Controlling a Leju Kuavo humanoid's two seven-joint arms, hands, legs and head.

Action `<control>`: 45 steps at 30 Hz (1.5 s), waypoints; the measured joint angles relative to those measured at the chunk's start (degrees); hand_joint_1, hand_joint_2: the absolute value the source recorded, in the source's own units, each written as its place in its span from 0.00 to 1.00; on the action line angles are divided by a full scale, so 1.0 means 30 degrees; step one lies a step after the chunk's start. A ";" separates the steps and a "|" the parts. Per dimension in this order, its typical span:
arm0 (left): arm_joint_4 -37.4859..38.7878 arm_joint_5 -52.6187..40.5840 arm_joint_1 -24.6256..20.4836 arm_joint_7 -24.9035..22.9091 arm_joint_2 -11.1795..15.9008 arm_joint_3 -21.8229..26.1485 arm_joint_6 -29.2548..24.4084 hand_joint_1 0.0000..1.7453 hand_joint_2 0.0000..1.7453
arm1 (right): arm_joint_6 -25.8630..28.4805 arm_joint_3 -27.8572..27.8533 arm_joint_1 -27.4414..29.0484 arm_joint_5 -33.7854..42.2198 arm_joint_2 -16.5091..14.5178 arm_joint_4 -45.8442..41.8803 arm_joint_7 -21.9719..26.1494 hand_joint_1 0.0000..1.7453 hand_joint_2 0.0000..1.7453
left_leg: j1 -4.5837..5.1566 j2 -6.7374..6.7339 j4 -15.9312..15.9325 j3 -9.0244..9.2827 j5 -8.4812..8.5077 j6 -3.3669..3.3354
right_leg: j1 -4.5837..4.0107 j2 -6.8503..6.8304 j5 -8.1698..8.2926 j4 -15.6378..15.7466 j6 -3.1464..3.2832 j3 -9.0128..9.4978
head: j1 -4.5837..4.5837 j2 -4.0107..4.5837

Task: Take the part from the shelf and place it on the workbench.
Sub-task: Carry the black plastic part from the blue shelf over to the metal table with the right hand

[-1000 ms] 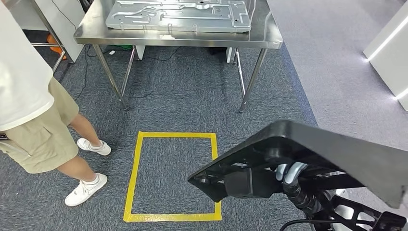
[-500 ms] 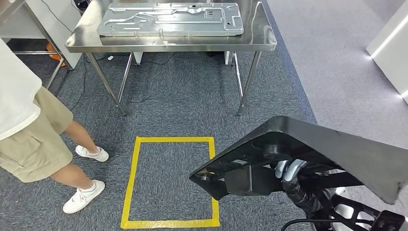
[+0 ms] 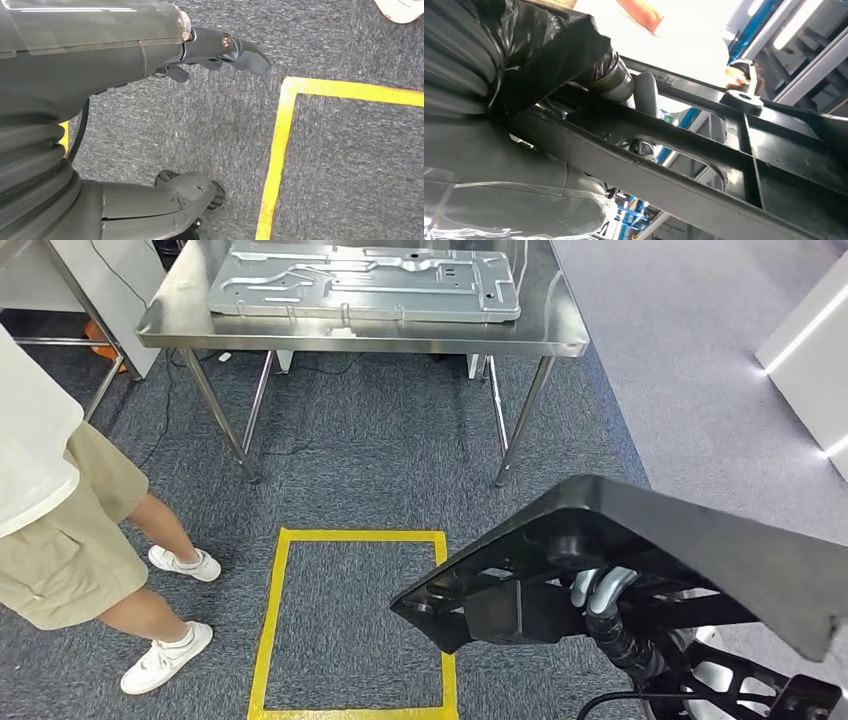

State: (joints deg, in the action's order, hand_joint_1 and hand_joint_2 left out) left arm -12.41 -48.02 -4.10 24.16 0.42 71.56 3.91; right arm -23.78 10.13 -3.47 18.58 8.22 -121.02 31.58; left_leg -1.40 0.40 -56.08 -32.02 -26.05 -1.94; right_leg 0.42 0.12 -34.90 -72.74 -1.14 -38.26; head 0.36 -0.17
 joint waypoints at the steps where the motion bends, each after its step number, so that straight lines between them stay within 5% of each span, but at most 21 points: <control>1: 0.0000 0.0000 0.0002 0.0004 0.0000 0.0000 0.0018 0.00 1.00 | 0.0000 0.0002 -0.0004 0.0000 0.0000 0.0005 0.0000 1.00 1.00 | 0.0018 0.0013 0.0002 0.0117 -0.0073 0.0006 | -0.0015 0.0000 0.0647 0.0496 0.0074 0.0045 | 0.0000 0.0000; 3: 0.0004 0.0000 -0.0008 0.0013 -0.0014 0.0000 0.0065 0.00 1.00 | 0.0000 0.0009 -0.0029 0.0000 0.0000 0.0004 0.0000 1.00 1.00 | 0.0039 0.0044 0.0042 0.0385 -0.0219 0.0028 | -0.0143 0.0010 0.2372 0.3072 0.0400 0.0998 | -0.0002 0.0000; 5: 0.0005 0.0000 -0.0034 0.0018 -0.0060 0.0000 0.0096 0.00 1.00 | 0.0000 0.0020 -0.0081 0.0002 0.0000 -0.0004 0.0000 1.00 1.00 | 0.0051 0.0058 0.0095 0.0511 -0.0312 0.0139 | -0.0336 0.0005 0.3186 0.5053 0.0761 0.1823 | -0.0002 0.0000; 10: 0.0005 -0.0005 -0.0070 0.0020 -0.0082 0.0000 0.0117 0.00 1.00 | -0.0005 0.0044 -0.0160 0.0004 0.0000 -0.0026 -0.0004 1.00 1.00 | 0.0087 -0.0010 -0.0147 0.0496 -0.0714 0.0605 | -0.0288 -0.0036 0.3244 0.6216 0.1060 0.2407 | 0.0006 0.0000; 13: 0.0005 -0.0016 -0.0042 0.0018 -0.0057 0.0000 0.0137 0.00 1.00 | -0.0007 0.0049 -0.0202 0.0002 0.0000 -0.0016 -0.0018 1.00 1.00 | 0.0079 -0.0033 -0.3688 -0.1221 -0.2429 0.0673 | -0.0314 -0.0095 0.3179 0.6357 0.1203 0.2625 | 0.0009 0.0000; 15: 0.0005 -0.0015 0.0016 0.0011 -0.0027 0.0000 0.0133 0.00 1.00 | -0.0007 0.0051 -0.0186 0.0000 0.0000 -0.0004 -0.0040 1.00 1.00 | 0.0083 -0.0035 -0.5486 -0.2280 -0.2788 0.0735 | -0.0378 -0.0074 0.3061 0.6304 0.1235 0.2691 | 0.0011 0.0000; 16: 0.0005 -0.0015 0.0031 0.0006 -0.0022 0.0000 0.0133 0.00 1.00 | -0.0009 0.0053 -0.0186 0.0000 0.0000 -0.0002 -0.0047 1.00 1.00 | 0.0086 -0.0038 -0.5269 -0.2268 -0.2349 0.0743 | -0.0392 -0.0058 0.2988 0.6284 0.1220 0.2773 | 0.0009 0.0000; 18: 0.0005 -0.0018 0.0031 0.0000 -0.0004 0.0000 0.0133 0.00 1.00 | -0.0013 0.0055 -0.0190 0.0000 0.0000 0.0000 -0.0051 1.00 1.00 | 0.0085 -0.0053 -0.2834 -0.1232 -0.0756 0.0687 | -0.0400 -0.0038 0.2778 0.6244 0.1133 0.3035 | 0.0009 0.0000; 20: 0.0005 -0.0025 0.0010 -0.0011 0.0013 0.0000 0.0133 0.00 1.00 | -0.0015 0.0056 -0.0207 0.0000 0.0000 0.0000 -0.0053 1.00 1.00 | 0.0097 -0.0054 -0.0497 -0.0143 0.0137 0.0558 | -0.0483 -0.0021 0.2561 0.6138 0.0974 0.3172 | 0.0007 0.0000; 25: 0.0005 -0.0033 0.0041 -0.0031 0.0011 0.0000 0.0133 0.00 1.00 | -0.0009 0.0082 -0.0256 0.0000 0.0000 -0.0013 -0.0078 1.00 1.00 | 0.0057 -0.0010 0.0129 0.0182 0.0004 0.0106 | -0.0485 -0.0010 0.2032 0.5482 0.0569 0.2914 | 0.0002 0.0000; 28: 0.0005 -0.0033 0.0004 -0.0031 0.0011 0.0000 0.0133 0.00 1.00 | 0.0000 0.0087 -0.0303 0.0000 0.0000 -0.0018 -0.0077 1.00 1.00 | -0.0004 -0.0028 0.0154 0.0303 -0.0108 -0.0075 | -0.0248 -0.0026 0.0461 0.2032 0.0152 0.1109 | 0.0000 0.0000; 30: 0.0005 -0.0035 0.0022 -0.0031 0.0013 0.0000 0.0133 0.00 1.00 | 0.0002 0.0091 -0.0278 0.0000 0.0000 -0.0011 -0.0078 1.00 1.00 | -0.0005 -0.0024 0.0150 0.0411 -0.0234 -0.0073 | -0.0080 -0.0030 0.0054 -0.0064 0.0011 -0.0277 | 0.0000 0.0000; 32: 0.0005 -0.0036 0.0037 -0.0031 0.0013 0.0000 0.0133 0.00 1.00 | 0.0000 0.0093 -0.0279 0.0000 0.0000 -0.0007 -0.0080 1.00 1.00 | -0.0005 0.0002 0.0156 0.0695 -0.0413 -0.0027 | -0.0028 -0.0030 0.1249 0.0775 0.0061 -0.0218 | -0.0002 0.0000; 35: 0.0009 -0.0035 0.0014 -0.0031 -0.0024 0.0000 0.0133 0.00 1.00 | 0.0002 0.0097 -0.0321 0.0002 0.0000 -0.0011 -0.0082 1.00 1.00 | -0.0049 0.0054 0.0358 0.1258 -0.0660 0.0136 | -0.0208 -0.0033 0.3444 0.4745 0.0568 0.1486 | -0.0007 0.0000; 38: 0.0013 -0.0035 -0.0015 -0.0034 -0.0082 0.0000 0.0135 0.00 1.00 | 0.0011 0.0102 -0.0388 0.0004 0.0002 -0.0031 -0.0109 1.00 1.00 | -0.0093 0.0025 0.0737 0.1508 -0.0722 0.0487 | -0.0404 -0.0016 0.3480 0.5908 0.1027 0.2025 | -0.0022 0.0000; 40: 0.0013 -0.0042 -0.0038 -0.0024 -0.0082 0.0000 0.0145 0.00 1.00 | 0.0015 0.0109 -0.0376 0.0009 0.0000 -0.0084 -0.0146 1.00 1.00 | -0.0040 -0.0039 0.0727 0.1677 -0.0874 0.0636 | -0.0256 -0.0014 0.3551 0.6489 0.1100 0.2482 | -0.0022 0.0000; 42: 0.0013 -0.0046 -0.0060 -0.0015 -0.0058 0.0000 0.0158 0.00 1.00 | 0.0018 0.0126 -0.0397 0.0035 0.0000 -0.0128 -0.0164 1.00 1.00 | 0.0009 -0.0058 -0.0852 0.0986 -0.1616 0.0693 | -0.0144 -0.0070 0.3577 0.6952 0.1112 0.3000 | -0.0004 0.0000; 45: 0.0013 -0.0047 0.0030 -0.0025 0.0022 0.0011 0.0162 0.00 1.00 | 0.0031 0.0155 -0.0369 0.0044 0.0000 -0.0124 -0.0200 1.00 1.00 | 0.0026 -0.0051 -0.4701 -0.1420 -0.2764 0.0798 | -0.0269 -0.0085 0.3199 0.6861 0.1178 0.3279 | 0.0005 0.0000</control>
State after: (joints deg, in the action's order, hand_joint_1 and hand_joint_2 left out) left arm -12.37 -48.16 -4.01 24.08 0.49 71.59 4.39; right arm -23.69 10.59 -4.57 18.71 8.22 -121.39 30.98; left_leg -1.32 0.25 -70.18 -36.28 -34.34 0.45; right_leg -0.39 -0.13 -25.31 -52.16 2.40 -28.42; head 0.37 -0.17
